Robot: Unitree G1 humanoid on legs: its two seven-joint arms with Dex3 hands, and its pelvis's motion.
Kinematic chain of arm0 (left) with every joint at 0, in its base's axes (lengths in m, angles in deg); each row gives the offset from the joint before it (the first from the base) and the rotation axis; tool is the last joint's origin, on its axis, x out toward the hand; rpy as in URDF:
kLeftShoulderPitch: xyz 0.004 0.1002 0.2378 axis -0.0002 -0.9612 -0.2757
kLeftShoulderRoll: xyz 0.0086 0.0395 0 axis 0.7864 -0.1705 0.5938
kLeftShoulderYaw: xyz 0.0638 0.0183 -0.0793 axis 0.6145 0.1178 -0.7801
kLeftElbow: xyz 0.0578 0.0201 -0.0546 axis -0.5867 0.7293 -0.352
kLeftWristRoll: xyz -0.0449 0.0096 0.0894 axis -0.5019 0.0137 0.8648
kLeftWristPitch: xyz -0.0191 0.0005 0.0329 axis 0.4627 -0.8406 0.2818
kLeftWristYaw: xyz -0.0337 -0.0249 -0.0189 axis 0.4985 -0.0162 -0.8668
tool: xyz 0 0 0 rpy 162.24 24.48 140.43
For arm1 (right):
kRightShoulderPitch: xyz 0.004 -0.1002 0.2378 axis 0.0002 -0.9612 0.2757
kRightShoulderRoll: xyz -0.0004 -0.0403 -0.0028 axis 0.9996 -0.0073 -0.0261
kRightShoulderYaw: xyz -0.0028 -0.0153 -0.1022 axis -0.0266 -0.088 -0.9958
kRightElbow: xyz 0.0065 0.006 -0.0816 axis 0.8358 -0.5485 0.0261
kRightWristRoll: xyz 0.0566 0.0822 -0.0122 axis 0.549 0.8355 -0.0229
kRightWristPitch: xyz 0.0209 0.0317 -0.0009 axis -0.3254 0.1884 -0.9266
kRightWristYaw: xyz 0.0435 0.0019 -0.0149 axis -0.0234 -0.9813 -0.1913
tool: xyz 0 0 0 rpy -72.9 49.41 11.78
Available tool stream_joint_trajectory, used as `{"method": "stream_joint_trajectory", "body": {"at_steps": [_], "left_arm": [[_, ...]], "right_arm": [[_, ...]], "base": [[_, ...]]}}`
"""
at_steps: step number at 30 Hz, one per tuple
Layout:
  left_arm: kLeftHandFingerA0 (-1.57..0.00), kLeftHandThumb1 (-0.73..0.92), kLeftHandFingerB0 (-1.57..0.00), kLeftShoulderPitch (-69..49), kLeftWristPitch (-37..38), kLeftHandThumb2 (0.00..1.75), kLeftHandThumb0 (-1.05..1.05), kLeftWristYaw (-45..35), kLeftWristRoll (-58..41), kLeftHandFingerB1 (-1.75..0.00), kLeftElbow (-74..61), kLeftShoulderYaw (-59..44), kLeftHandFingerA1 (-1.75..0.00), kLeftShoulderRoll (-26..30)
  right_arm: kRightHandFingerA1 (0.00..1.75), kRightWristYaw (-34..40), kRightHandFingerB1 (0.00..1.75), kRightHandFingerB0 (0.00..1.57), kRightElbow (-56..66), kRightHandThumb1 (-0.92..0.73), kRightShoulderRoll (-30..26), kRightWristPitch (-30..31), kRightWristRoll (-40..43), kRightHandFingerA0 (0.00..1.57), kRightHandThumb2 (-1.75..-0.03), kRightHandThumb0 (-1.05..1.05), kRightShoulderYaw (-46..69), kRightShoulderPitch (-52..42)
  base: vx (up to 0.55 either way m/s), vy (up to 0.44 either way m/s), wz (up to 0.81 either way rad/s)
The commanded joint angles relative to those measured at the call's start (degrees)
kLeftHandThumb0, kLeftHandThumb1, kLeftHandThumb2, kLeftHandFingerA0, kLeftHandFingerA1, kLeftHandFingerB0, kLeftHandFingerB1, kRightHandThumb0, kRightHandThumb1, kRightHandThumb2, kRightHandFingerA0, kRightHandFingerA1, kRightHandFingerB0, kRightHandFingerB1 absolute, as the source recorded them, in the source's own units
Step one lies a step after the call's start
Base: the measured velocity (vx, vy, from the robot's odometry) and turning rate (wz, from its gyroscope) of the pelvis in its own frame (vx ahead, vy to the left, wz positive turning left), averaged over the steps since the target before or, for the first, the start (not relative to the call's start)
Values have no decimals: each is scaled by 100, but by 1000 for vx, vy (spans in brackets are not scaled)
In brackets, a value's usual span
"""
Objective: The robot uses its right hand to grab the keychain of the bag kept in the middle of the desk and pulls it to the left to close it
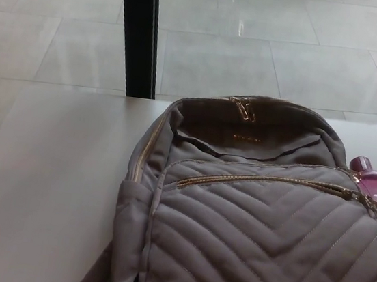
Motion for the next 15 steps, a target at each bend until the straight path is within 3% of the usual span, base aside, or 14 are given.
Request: {"method": "stream_joint_trajectory", "body": {"at_steps": [1, 15], "left_arm": [[-49, 66, -33, -3, 66, 60, -57, 14, -94, -38, 31, 0, -55, 135], [-49, 66, -33, -5, 69, 60, -57, 18, -124, -38, 36, 28, -55, 140]], "right_arm": [[62, -19, 45, 14, -41, -52, -42, 103, -193, 32, -82, -52, -21, -33], [62, -37, 45, 14, -40, -52, -17, 105, -222, 32, -82, -52, -8, -24]], "base": [[0, 0, 0], [0, 0, 0]]}}
